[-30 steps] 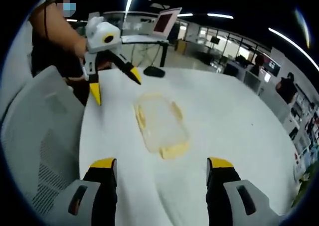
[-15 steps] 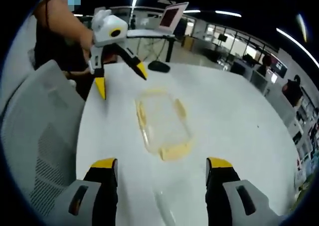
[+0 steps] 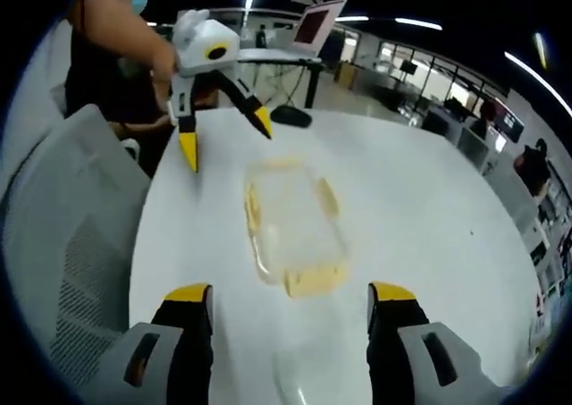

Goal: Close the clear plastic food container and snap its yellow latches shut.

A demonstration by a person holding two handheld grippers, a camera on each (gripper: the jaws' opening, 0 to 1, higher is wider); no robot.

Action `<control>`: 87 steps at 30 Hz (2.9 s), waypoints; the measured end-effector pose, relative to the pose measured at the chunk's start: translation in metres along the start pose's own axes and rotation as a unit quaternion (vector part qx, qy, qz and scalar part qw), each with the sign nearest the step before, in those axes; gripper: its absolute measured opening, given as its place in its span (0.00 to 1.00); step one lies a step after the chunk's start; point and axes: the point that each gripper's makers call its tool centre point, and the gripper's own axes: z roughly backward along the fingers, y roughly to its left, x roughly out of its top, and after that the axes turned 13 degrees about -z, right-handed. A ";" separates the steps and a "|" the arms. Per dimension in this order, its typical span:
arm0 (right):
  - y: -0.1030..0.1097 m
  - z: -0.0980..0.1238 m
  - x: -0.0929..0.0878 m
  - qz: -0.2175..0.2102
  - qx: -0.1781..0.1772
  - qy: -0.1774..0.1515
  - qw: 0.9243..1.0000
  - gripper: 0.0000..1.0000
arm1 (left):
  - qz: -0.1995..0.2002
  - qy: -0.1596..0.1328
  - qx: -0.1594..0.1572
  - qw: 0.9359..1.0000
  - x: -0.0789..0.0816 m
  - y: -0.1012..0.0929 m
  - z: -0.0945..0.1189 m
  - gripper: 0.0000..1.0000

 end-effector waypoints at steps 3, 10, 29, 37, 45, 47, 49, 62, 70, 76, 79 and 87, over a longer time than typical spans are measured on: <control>0.000 -0.002 0.000 -0.001 0.004 0.003 1.000 0.69 | -0.005 0.005 -0.003 1.000 -0.003 0.001 -0.001 0.71; -0.004 -0.007 0.001 0.007 0.012 0.012 1.000 0.67 | -0.019 0.016 -0.011 1.000 -0.007 0.005 -0.002 0.70; -0.007 -0.023 0.002 0.026 0.034 0.042 0.998 0.64 | -0.039 0.043 -0.025 0.998 -0.023 0.025 -0.006 0.67; -0.008 -0.032 0.002 0.033 0.044 0.055 0.997 0.64 | -0.047 0.051 -0.031 0.997 -0.025 0.032 -0.008 0.66; -0.013 -0.038 0.002 0.039 0.048 0.066 0.996 0.64 | -0.073 0.062 -0.047 0.994 -0.026 0.036 -0.013 0.66; -0.014 -0.039 0.001 0.045 0.048 0.069 0.995 0.64 | -0.082 0.065 -0.052 0.993 -0.028 0.037 -0.014 0.66; -0.015 -0.040 0.001 0.049 0.048 0.074 0.995 0.64 | -0.089 0.070 -0.057 0.992 -0.028 0.037 -0.015 0.65; -0.020 -0.051 -0.003 0.063 0.053 0.099 0.992 0.60 | -0.129 0.092 -0.073 0.985 -0.032 0.046 -0.022 0.64; -0.021 -0.056 -0.012 0.067 0.061 0.123 0.988 0.58 | -0.142 0.105 -0.088 0.980 -0.036 0.047 -0.028 0.63; -0.020 -0.058 -0.016 0.065 0.069 0.129 0.987 0.58 | -0.148 0.111 -0.093 0.978 -0.038 0.049 -0.030 0.61; -0.021 -0.059 -0.017 0.068 0.069 0.132 0.986 0.58 | -0.152 0.113 -0.096 0.977 -0.039 0.049 -0.032 0.61; -0.022 -0.062 -0.019 0.067 0.076 0.139 0.985 0.57 | -0.150 0.117 -0.118 0.975 -0.037 0.049 -0.040 0.58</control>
